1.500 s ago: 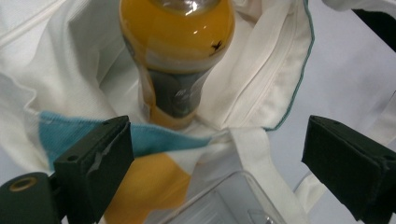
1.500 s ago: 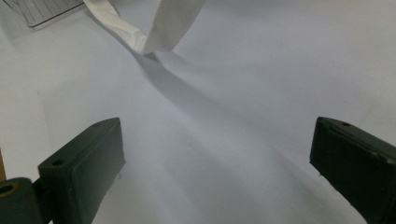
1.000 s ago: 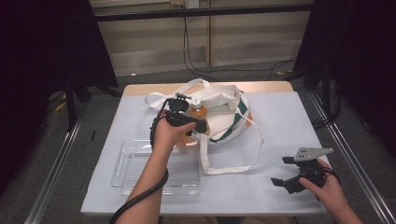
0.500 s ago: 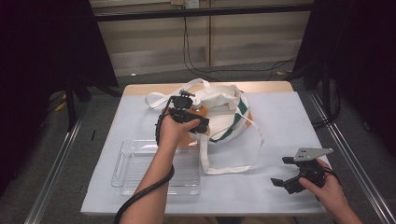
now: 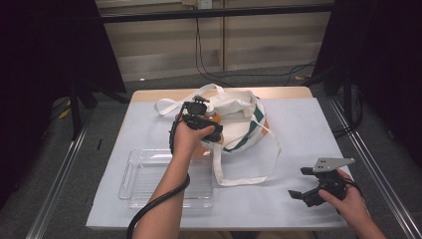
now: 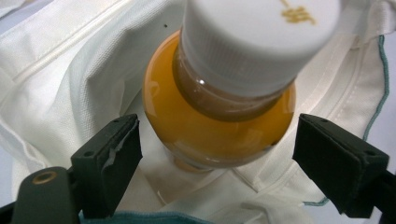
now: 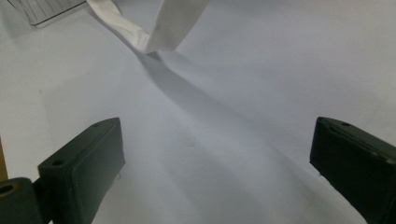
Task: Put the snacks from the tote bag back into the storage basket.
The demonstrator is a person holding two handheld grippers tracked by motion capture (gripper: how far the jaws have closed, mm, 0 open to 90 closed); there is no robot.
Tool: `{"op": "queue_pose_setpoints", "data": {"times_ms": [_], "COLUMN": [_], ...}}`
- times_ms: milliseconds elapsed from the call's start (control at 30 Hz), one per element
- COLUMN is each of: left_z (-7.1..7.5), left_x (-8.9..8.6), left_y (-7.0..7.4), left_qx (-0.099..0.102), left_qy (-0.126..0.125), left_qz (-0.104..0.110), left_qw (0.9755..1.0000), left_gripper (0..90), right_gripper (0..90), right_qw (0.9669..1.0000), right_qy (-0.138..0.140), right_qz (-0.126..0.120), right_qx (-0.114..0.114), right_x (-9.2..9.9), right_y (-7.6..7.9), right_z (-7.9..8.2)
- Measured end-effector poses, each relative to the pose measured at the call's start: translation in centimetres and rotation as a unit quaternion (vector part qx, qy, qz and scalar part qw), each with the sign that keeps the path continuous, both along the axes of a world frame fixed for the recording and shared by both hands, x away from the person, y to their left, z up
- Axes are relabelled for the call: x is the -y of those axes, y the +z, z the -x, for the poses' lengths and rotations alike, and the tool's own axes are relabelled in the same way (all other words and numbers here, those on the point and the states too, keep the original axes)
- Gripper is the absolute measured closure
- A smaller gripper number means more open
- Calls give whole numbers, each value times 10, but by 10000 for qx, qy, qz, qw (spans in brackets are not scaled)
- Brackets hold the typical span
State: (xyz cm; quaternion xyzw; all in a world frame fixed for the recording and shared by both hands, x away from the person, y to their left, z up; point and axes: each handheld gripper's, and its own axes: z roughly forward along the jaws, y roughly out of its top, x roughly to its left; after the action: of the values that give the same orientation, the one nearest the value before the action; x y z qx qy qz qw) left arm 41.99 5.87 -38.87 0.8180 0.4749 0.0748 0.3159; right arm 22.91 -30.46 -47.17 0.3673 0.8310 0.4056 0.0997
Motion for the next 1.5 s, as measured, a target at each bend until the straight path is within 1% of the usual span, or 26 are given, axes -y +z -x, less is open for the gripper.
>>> {"op": "queue_pose_setpoints", "data": {"times_ms": [67, 133, 200, 233, 400, 533, 567, 600, 667, 800, 833, 933, 967, 1000, 1033, 1067, 1133, 1233, 1300, 1367, 1500], "left_z": [-1, -3, -4, -5, -7, -8, -9, -9, -10, -11, -12, -12, -13, -13, -13, -14, -14, -14, -14, -14, -14], "left_x": [1, 2, 3, 4, 7, 9, 10, 10, 11, 12, 13, 14, 14, 15, 15, 15, 17, 18, 18, 19, 20], "left_y": [0, 0, 0, 0, 0, -1, -1, -2, -2, -3, -4, -5, -6, -7, -7, -7, -9, -14, -15, -15, -13], "left_qx": [8, 7, -8, -5, 12, 8, -21, -6, -5, -11, -18, -45, -41, -23, -61, -49, -26, -39, -39, 5, -55], "left_qy": [12, 27, 23, 47, 52, 66, 55, 45, 75, 81, 114, 78, 105, 92, 99, 78, 87, 133, 157, 154, 154], "left_qz": [-8, 27, -31, -8, -72, -76, -118, -157, -120, -158, -119, -225, -215, -236, -255, -291, -244, -282, -253, -277, -366], "left_qw": [10000, 10000, 10000, 10000, 10000, 9999, 9999, 9999, 9999, 9998, 9999, 9997, 9997, 9997, 9996, 9995, 9997, 9995, 9995, 9995, 9992], "left_gripper": [164, 167, 174, 178, 190, 204, 205, 208, 224, 233, 233, 244, 244, 247, 252, 256, 272, 281, 298, 310, 318], "right_gripper": [24, 24, 24, 24, 24, 24, 24, 24, 24, 24, 24, 24, 24, 24, 24, 24, 24, 24, 24, 24, 24], "right_qw": [10000, 10000, 10000, 10000, 10000, 10000, 10000, 10000, 10000, 10000, 10000, 10000, 10000, 10000, 10000, 10000, 10000, 10000, 10000, 10000, 10000], "right_qy": [20, 23, 16, 10, 12, 19, 13, 15, 14, 20, 20, 5, 5, 4, 5, 10, 10, 10, 5, 12, 21], "right_qz": [-9, -11, -8, 1, 1, -5, -4, -2, 1, -5, -6, -13, -13, -19, -21, -22, -19, -15, -15, -17, -14], "right_qx": [-7, -2, -16, -18, -19, -20, -23, -22, -17, -14, -15, -20, -20, -28, -24, -22, -13, -12, -13, -19, -9], "right_x": [-1, -1, 0, 0, 0, 0, 0, 0, 0, 0, 0, 0, 0, 0, 0, 0, 0, 0, 0, 0, 0], "right_y": [0, 0, 0, 0, 0, -1, -1, -1, -1, -1, -1, -1, -1, -1, -1, -1, -1, -1, -1, -1, 0], "right_z": [0, 0, 0, 0, 0, 0, 0, 0, 0, 0, 0, 0, 0, 0, 0, 0, -1, -1, 0, 0, 0]}}
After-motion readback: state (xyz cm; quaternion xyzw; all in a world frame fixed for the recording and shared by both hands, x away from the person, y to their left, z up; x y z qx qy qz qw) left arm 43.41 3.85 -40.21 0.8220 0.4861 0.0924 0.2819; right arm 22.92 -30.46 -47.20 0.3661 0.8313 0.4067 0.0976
